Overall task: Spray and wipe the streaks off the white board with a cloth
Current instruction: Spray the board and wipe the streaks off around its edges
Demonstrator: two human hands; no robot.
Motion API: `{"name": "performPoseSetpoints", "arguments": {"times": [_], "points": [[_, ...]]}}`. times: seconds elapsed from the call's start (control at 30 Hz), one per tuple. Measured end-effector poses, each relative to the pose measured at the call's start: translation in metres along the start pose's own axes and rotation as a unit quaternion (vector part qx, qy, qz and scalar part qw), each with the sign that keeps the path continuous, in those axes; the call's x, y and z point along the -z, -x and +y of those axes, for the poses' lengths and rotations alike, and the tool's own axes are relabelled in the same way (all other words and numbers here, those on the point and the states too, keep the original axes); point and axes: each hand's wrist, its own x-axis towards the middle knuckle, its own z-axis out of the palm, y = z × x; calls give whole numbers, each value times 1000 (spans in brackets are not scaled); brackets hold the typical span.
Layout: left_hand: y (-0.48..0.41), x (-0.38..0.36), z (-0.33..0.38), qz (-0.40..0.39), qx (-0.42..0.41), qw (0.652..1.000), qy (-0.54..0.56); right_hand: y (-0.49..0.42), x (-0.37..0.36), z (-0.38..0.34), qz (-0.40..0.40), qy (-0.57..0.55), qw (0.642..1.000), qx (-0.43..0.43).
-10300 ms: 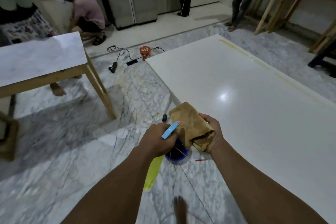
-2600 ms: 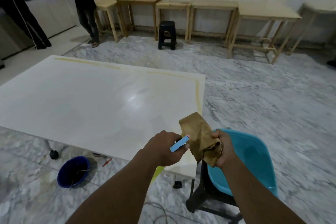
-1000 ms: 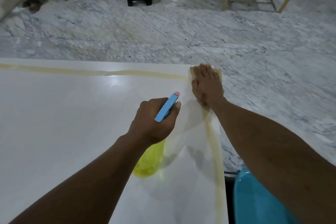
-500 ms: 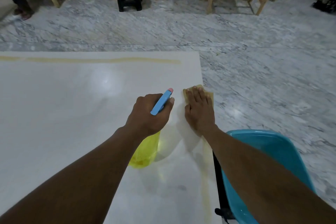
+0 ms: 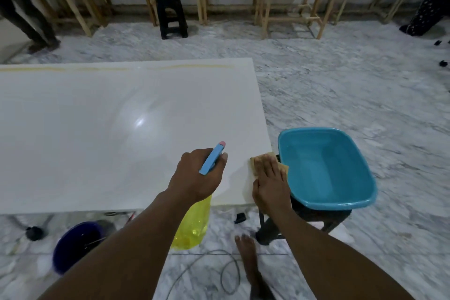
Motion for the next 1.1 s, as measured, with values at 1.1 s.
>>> {"name": "performPoseSetpoints", "arguments": {"times": [1.1], "points": [[-259,2,88,-77,-20,993,-82,-225,159,0,-85,-835,439,-319]]}}
